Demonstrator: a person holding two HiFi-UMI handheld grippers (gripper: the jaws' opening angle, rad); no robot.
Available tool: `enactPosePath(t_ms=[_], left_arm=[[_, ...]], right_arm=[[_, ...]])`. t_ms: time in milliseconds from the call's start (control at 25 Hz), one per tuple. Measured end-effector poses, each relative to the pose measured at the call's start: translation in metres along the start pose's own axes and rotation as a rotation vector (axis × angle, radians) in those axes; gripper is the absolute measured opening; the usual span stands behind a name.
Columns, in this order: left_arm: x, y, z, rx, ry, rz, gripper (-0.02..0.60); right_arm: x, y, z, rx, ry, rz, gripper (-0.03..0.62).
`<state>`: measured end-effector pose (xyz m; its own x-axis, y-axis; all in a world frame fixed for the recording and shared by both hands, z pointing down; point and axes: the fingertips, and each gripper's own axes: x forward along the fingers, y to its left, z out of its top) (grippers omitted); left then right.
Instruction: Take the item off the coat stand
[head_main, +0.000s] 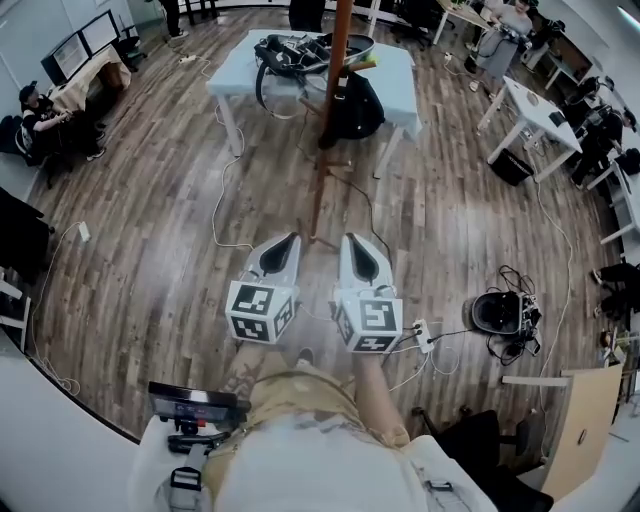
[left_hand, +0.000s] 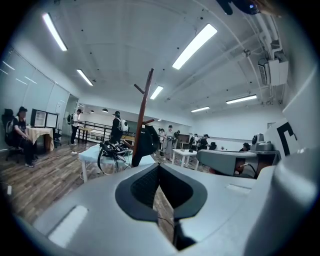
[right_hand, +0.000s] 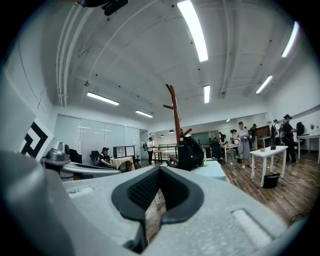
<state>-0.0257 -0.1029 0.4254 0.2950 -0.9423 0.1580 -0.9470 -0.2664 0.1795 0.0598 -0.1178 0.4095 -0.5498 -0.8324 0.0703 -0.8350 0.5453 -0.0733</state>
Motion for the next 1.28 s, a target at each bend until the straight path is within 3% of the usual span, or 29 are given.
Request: enactPosePath(t_ms=[240,480,880,1280], left_arm=[[0.022,0.012,-0.008,-0.013,0.031,-0.007,-0.008],[0.070,0.020,0.000,-0.020,0.033,-0.087,-0.008],[0.133,0.083,0.043,-0.015,0.002,-0.135,-0.008],[0.176,0.119,0.052,-0.025,0.021,-0.191,-0.008]], right_arm=[[0.023,0.000,-0.011,-0.001,0.029,0.007,0.000],[0.060,-0.020,-0.014,-0.033,0.055,-0.047,0.000],[0.148,-0.045,0.021,-0.057,0.022,-0.135,0.000],[0.211,-0.060,0.031,-0.080,0.019,-0.207,0.000]])
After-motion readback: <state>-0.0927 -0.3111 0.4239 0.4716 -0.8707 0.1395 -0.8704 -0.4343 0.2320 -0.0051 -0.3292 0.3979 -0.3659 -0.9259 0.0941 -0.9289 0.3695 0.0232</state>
